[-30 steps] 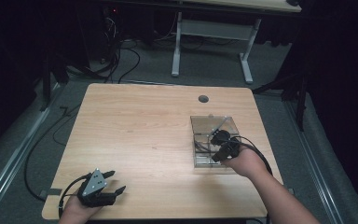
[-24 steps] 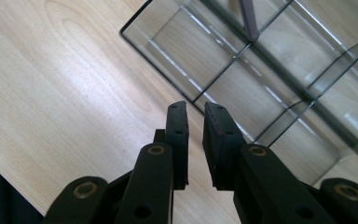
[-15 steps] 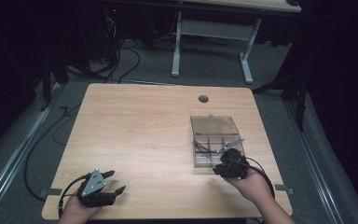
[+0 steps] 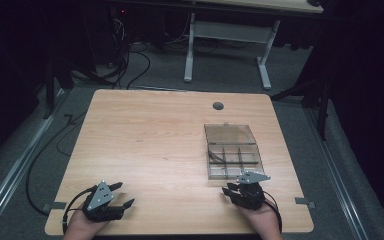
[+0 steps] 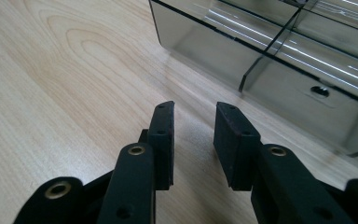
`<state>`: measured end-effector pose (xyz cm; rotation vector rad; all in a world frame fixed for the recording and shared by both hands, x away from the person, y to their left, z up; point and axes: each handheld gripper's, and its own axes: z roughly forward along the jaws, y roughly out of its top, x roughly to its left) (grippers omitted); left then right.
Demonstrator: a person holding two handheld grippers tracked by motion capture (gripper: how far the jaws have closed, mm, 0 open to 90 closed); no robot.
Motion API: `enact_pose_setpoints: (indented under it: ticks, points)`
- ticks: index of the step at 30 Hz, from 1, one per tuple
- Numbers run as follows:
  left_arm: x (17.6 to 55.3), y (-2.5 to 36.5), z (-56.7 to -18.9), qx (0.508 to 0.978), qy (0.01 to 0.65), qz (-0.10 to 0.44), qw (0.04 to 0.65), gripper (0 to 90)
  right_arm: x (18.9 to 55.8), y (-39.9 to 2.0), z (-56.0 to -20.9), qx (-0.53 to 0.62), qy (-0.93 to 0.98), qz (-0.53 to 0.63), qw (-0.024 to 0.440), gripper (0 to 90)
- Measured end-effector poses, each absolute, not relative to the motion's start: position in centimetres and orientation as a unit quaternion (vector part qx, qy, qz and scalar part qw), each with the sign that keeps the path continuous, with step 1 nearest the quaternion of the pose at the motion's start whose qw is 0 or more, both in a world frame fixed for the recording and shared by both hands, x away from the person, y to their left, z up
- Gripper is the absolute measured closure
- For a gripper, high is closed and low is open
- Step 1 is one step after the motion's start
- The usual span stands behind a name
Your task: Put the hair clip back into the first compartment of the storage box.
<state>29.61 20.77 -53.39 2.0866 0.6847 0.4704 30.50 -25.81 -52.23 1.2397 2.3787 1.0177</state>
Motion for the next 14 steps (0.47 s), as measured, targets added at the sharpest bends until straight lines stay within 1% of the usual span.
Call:
enact_pose_setpoints:
  ticks: [4, 7, 14]
  points:
    - [29.60, 20.83, -53.39, 0.835, 0.278, 0.191, 0.436, 29.5, 30.10, -25.71, -52.82, 0.427, 0.807, 0.379, 0.155, 67.3]
    - [29.59, 20.77, -53.40, 0.834, 0.279, 0.193, 0.434, 29.5, 29.66, -25.83, -52.88, 0.421, 0.794, 0.399, 0.181, 65.6]
    - [29.67, 20.70, -53.42, 0.835, 0.280, 0.193, 0.432, 29.6, 29.48, -26.08, -52.87, 0.424, 0.790, 0.406, 0.177, 63.5]
